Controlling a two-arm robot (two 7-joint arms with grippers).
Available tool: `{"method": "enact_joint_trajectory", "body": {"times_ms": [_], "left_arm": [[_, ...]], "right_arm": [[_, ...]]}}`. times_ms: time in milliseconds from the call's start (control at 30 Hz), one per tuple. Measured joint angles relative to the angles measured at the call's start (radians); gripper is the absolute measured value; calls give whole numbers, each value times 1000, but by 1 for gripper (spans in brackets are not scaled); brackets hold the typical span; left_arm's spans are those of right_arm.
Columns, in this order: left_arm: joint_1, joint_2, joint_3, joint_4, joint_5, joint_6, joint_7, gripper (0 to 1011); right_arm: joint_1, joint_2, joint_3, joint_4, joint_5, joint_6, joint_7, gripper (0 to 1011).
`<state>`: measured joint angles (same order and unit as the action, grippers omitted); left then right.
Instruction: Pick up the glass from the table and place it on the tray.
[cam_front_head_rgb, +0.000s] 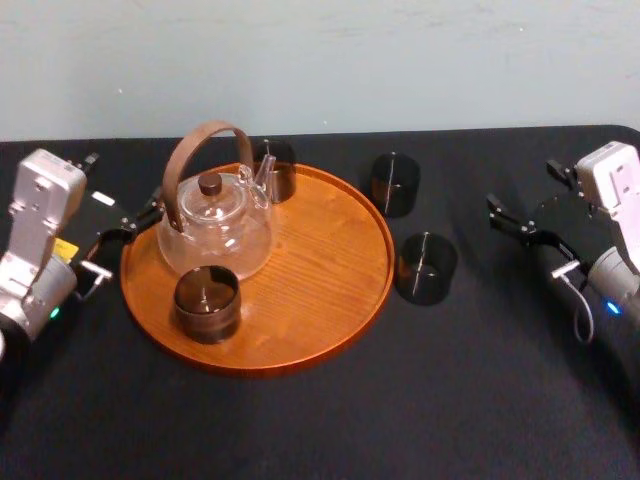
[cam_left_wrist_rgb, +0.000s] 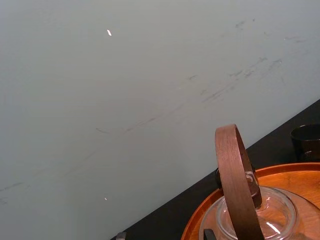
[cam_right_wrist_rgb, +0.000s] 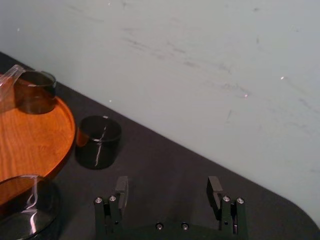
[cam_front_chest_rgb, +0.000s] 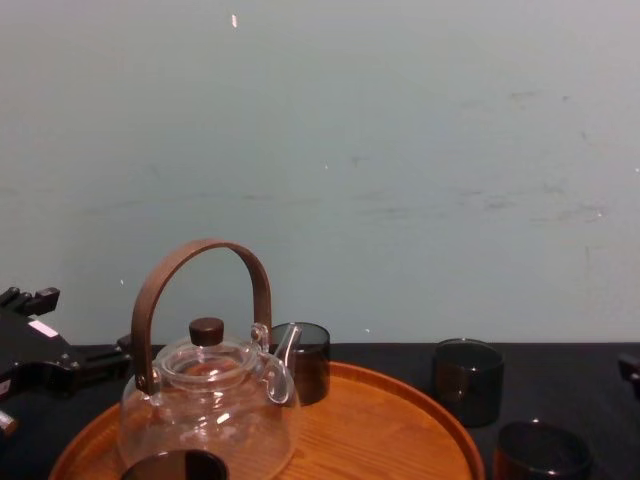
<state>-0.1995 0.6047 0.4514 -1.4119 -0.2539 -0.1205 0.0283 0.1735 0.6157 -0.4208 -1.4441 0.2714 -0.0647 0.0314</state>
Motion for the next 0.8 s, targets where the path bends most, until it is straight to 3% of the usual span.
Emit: {"method": "enact_joint_trajectory", "body": {"times_ms": [800], "left_arm": [[0,0,0,0,0,0,0,1001]], "right_arm": [[-113,86,77,-140,116,210,203,1002]]}}
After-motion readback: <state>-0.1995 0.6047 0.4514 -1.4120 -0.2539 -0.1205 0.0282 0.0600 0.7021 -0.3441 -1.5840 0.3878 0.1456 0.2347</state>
